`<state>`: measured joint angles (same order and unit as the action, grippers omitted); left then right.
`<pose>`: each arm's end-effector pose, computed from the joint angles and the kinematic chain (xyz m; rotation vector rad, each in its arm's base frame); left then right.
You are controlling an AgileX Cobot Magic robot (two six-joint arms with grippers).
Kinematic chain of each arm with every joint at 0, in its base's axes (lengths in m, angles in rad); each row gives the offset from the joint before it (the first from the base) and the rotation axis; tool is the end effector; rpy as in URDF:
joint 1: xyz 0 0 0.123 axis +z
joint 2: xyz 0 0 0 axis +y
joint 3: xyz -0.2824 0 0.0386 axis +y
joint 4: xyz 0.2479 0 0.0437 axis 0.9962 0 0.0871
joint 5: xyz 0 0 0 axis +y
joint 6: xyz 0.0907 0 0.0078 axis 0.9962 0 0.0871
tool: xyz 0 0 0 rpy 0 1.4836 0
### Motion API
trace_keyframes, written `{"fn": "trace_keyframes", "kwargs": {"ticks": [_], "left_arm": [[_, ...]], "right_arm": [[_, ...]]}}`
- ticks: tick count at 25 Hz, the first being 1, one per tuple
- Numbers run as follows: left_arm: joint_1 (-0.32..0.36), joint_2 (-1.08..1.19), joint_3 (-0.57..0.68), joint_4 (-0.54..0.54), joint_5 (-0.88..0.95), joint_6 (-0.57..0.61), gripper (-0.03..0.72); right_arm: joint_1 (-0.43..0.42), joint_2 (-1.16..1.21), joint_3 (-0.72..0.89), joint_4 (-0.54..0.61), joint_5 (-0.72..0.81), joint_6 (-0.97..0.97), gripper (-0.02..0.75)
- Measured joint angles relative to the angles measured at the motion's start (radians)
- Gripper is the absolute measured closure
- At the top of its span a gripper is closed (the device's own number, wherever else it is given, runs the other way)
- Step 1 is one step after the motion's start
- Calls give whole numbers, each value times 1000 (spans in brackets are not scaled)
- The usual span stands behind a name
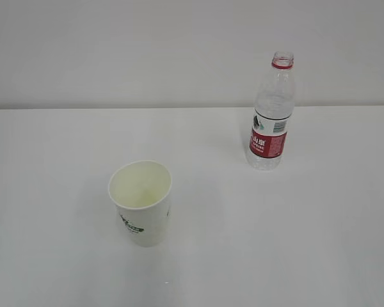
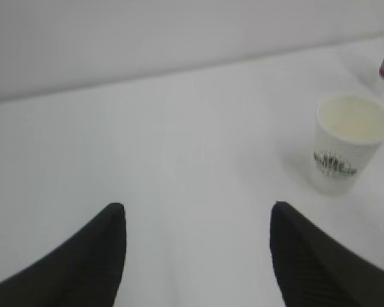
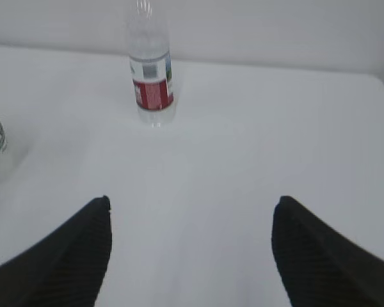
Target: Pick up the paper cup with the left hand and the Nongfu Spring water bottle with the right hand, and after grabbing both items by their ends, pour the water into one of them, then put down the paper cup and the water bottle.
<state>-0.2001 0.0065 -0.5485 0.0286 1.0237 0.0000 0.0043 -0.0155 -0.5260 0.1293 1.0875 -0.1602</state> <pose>-0.0077 0.0038 0.2937 0.1950 1.9566 -0.0974 -0.0119 0.0104 0.2826 -0.1774 2.0156 0.0554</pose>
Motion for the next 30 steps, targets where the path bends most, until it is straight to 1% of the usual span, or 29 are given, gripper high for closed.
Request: {"fn": "trace_keyframes", "kwargs": {"ticks": [5, 10, 16, 19, 30], "left_arm": [[0, 0, -17, 0, -204, 0, 174], [0, 0, -17, 15, -352, 0, 174], [0, 9, -17, 105, -546, 0, 174], [0, 51, -17, 131, -643, 0, 174], [0, 334, -17, 138, -983, 0, 174]], "right_arm": [[0, 0, -31, 12, -145, 0, 150], [0, 0, -37, 12, -298, 0, 150], [0, 32, -37, 12, -458, 0, 150], [0, 88, -37, 12, -524, -17, 150], [0, 268, -37, 12, -828, -96, 150]]}}
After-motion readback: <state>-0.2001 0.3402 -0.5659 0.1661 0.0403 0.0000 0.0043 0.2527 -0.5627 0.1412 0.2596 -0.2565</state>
